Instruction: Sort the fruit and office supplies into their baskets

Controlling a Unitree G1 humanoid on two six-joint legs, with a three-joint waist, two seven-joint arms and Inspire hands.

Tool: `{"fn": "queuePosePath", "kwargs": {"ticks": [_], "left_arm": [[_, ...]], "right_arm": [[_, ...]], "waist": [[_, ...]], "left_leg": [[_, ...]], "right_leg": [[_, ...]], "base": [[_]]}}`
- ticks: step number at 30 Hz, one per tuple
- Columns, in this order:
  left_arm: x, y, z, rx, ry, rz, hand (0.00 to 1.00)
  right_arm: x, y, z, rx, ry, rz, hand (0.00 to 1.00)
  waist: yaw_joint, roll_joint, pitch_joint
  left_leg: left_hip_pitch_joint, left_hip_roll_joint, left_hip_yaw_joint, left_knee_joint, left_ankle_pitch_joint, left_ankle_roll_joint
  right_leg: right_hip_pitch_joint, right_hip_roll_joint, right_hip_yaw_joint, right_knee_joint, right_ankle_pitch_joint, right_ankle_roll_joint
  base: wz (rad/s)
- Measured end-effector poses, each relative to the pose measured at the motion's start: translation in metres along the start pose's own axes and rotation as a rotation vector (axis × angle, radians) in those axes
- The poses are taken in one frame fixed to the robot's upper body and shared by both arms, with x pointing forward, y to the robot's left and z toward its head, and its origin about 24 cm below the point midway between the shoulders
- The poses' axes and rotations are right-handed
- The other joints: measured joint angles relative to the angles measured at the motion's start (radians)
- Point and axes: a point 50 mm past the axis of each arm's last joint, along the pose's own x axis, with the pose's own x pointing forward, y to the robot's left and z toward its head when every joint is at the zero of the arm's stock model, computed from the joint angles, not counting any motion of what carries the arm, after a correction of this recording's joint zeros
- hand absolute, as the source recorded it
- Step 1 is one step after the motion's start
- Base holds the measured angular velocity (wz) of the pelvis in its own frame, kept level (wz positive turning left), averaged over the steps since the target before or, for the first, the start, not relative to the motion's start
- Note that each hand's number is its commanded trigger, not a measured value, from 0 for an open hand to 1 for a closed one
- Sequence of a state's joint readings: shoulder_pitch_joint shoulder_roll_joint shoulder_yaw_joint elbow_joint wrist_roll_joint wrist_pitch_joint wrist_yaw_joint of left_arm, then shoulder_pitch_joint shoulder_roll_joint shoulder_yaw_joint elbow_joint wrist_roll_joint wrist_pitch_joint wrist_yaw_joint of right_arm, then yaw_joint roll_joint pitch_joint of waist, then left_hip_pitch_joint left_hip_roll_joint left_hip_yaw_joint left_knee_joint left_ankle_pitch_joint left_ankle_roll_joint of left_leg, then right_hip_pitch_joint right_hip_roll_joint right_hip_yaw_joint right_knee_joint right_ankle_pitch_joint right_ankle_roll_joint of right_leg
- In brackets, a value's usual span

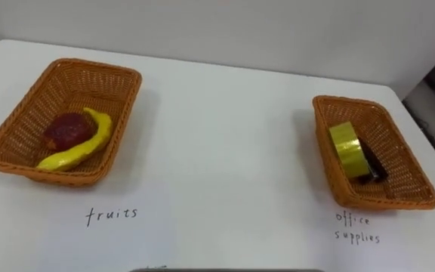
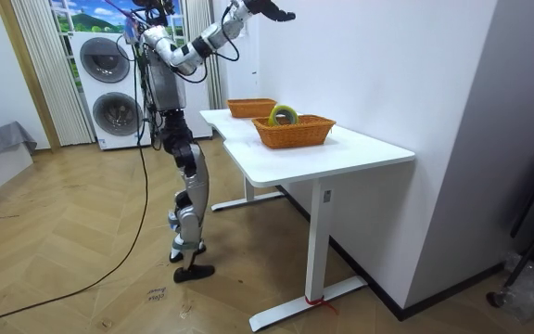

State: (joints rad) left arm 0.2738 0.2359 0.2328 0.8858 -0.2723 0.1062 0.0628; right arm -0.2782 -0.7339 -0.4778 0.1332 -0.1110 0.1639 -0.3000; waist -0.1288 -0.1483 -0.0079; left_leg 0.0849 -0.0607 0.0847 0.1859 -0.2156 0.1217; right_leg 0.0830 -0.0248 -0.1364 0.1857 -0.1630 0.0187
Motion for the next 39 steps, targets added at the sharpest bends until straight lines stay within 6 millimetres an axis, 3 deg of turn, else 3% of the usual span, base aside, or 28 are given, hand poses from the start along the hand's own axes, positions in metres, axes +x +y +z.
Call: {"fn": "queuePosePath", "kwargs": {"ticks": [5, 7, 9, 18, 23, 28, 37, 39], "left_arm": [[-0.003, 0.000, -0.013, -0.006, 0.033, 0.012, 0.00], [-0.003, 0.000, -0.014, -0.007, 0.034, 0.014, 0.00], [-0.003, 0.000, -0.013, -0.006, 0.030, 0.023, 0.00], [-0.003, -0.007, -0.015, -0.028, 0.017, 0.033, 0.00], [-0.004, -0.009, -0.016, -0.036, 0.014, 0.050, 0.00], [-0.005, -0.009, -0.015, -0.042, 0.002, 0.050, 0.00], [-0.006, -0.007, -0.013, -0.067, -0.015, 0.060, 0.00], [-0.006, -0.007, -0.013, -0.073, -0.017, 0.057, 0.00]], "right_arm": [[-0.017, -0.018, -0.020, -0.042, 0.033, -0.060, 0.00], [-0.020, -0.022, -0.025, -0.028, 0.053, -0.092, 0.00], [-0.030, -0.026, -0.037, -0.002, 0.094, -0.155, 0.00], [-0.078, -0.046, -0.088, 0.109, 0.324, -0.388, 0.00], [-0.102, -0.052, -0.109, 0.163, 0.445, -0.483, 0.00], [-0.124, -0.059, -0.138, 0.170, 0.605, -0.552, 0.00], [-0.189, -0.076, -0.189, 0.155, 0.935, -0.783, 0.00], [-0.213, -0.080, -0.202, 0.123, 1.025, -0.800, 0.00]], "waist": [[-0.003, 0.024, -0.0066], [-0.006, 0.029, -0.0037], [-0.009, 0.031, 0.0009], [-0.014, 0.047, 0.0036], [-0.023, 0.059, -0.0022], [-0.034, 0.058, -0.0028], [-0.035, 0.053, -0.0034], [-0.035, 0.057, -0.0006]], "left_leg": [[0.016, 0.005, 0.034, -0.018, -0.005, 0.000], [0.017, 0.007, 0.051, -0.020, -0.005, -0.001], [0.022, 0.010, 0.053, -0.021, -0.007, -0.004], [0.021, 0.016, 0.061, -0.024, -0.014, -0.007], [0.011, 0.015, 0.068, -0.023, -0.015, -0.006], [0.012, 0.015, 0.068, -0.024, -0.016, -0.004], [0.013, 0.015, 0.071, -0.025, -0.019, -0.004], [0.013, 0.015, 0.070, -0.026, -0.020, -0.004]], "right_leg": [[0.002, 0.008, 0.030, 0.001, 0.000, 0.000], [0.000, 0.009, 0.043, 0.000, 0.000, 0.000], [0.003, 0.011, 0.046, 0.000, 0.001, -0.001], [-0.001, 0.014, 0.046, 0.000, 0.001, -0.002], [-0.012, 0.014, 0.046, 0.003, 0.001, -0.002], [-0.013, 0.014, 0.054, 0.003, 0.001, -0.002], [-0.012, 0.015, 0.053, 0.003, 0.001, -0.002], [-0.012, 0.015, 0.053, 0.001, 0.001, -0.002]], "base": [[-0.23], [-0.24], [-0.06], [-0.03], [-0.02], [-0.01], [-0.01], [0.00]]}}
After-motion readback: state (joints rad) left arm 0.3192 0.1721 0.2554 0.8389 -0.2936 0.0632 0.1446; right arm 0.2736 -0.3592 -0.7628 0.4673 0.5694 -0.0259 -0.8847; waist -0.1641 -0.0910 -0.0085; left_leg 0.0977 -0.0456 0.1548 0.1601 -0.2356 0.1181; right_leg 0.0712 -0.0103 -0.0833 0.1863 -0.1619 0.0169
